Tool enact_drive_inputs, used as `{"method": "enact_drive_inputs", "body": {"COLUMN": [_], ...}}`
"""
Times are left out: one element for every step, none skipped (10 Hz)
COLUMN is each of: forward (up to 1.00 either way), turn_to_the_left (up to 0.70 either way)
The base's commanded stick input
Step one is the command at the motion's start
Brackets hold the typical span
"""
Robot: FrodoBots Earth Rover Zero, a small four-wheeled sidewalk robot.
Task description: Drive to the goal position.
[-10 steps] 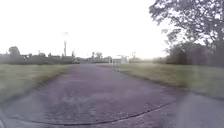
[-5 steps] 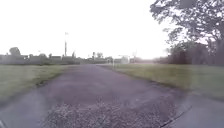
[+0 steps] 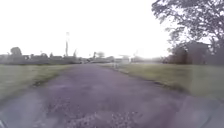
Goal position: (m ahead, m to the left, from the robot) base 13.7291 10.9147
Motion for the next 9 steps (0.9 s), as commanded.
{"method": "enact_drive_inputs", "body": {"forward": [0.7, 0.7, 0.7, 0.7, 0.7, 0.7, 0.7, 0.7, 0.7], "turn_to_the_left": [0.0, 0.0, 0.14, 0.14, 0.14, 0.14, 0.14, 0.14, 0.14]}}
